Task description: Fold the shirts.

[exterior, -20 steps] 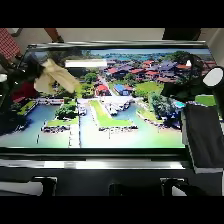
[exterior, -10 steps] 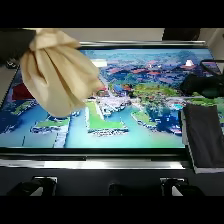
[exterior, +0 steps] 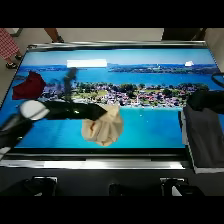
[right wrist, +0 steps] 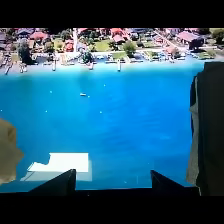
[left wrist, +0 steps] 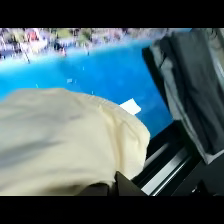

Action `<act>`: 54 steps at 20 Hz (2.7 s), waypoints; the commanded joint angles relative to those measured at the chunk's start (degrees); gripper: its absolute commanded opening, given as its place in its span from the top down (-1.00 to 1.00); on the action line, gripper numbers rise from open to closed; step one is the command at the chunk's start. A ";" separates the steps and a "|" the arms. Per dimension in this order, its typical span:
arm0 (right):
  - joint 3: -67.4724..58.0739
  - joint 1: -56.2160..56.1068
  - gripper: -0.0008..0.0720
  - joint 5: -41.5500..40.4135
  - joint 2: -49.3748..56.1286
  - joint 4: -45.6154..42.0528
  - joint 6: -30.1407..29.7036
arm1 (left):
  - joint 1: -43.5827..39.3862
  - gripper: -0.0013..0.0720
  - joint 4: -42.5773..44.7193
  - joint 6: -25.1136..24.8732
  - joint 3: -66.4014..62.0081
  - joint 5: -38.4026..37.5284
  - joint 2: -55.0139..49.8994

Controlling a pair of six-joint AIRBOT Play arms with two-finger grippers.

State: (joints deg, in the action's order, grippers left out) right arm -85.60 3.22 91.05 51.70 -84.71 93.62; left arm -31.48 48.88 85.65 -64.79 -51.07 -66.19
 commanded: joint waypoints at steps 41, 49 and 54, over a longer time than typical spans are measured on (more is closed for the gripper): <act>38.27 -17.57 0.88 -34.67 32.41 50.21 -11.17 | 18.62 0.87 -3.54 -7.67 22.47 -0.61 -4.04; 3.87 -6.80 0.88 -30.03 6.40 40.11 -19.26 | 18.67 0.87 7.56 1.16 -16.35 -0.42 16.02; -14.23 -6.51 0.88 -35.82 -6.75 40.54 -13.42 | 16.41 0.87 5.81 2.49 -42.45 -3.04 18.93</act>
State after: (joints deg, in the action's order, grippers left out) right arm -90.61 -4.03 57.95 51.94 -43.42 77.03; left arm -13.69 55.33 86.24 -94.52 -51.88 -49.28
